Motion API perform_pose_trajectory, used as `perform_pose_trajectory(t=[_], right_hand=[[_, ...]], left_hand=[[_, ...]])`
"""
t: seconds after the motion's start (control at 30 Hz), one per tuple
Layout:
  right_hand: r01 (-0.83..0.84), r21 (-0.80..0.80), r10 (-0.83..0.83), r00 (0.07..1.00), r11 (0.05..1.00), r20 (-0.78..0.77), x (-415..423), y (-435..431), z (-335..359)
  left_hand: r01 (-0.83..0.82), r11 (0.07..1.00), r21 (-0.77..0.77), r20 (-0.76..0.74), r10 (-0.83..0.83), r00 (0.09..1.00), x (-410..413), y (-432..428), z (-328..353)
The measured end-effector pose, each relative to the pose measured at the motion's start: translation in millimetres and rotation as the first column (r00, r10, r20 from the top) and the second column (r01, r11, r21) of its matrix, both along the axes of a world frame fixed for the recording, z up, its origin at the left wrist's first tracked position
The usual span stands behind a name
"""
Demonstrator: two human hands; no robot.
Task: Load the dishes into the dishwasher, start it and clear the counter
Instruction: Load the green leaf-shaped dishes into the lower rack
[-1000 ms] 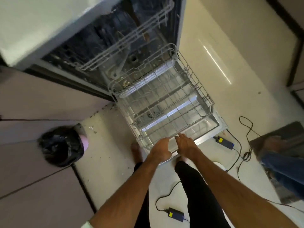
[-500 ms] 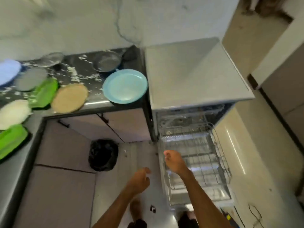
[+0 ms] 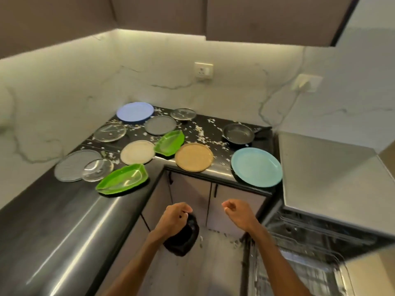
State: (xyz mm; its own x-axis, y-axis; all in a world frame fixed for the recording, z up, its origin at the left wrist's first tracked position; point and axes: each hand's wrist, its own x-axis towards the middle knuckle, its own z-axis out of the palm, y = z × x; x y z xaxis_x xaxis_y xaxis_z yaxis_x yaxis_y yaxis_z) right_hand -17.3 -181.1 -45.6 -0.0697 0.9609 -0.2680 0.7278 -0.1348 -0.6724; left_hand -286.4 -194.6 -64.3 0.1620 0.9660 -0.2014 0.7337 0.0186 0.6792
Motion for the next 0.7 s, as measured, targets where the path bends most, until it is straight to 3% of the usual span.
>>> perform_pose_trajectory(t=[0.2,0.4,0.53,0.7], right_hand=[[-0.134,0.076,0.136,0.991,0.988,-0.020,-57,36,26],[-0.172,0.078,0.178,0.981,0.982,-0.076,-81,86,22],[-0.187,0.037,0.190,0.975,0.982,-0.118,-91,127,7],[-0.171,-0.085,0.140,0.948,0.982,-0.285,-112,179,-11]], left_hand=[[-0.168,0.985,0.028,0.025,0.167,0.986,-52,14,18],[-0.232,0.973,0.005,0.043,0.231,0.972,-74,40,21],[-0.268,0.963,-0.039,0.023,0.269,0.963,-86,68,11],[-0.391,0.909,-0.145,0.008,0.396,0.918,-102,113,-10]])
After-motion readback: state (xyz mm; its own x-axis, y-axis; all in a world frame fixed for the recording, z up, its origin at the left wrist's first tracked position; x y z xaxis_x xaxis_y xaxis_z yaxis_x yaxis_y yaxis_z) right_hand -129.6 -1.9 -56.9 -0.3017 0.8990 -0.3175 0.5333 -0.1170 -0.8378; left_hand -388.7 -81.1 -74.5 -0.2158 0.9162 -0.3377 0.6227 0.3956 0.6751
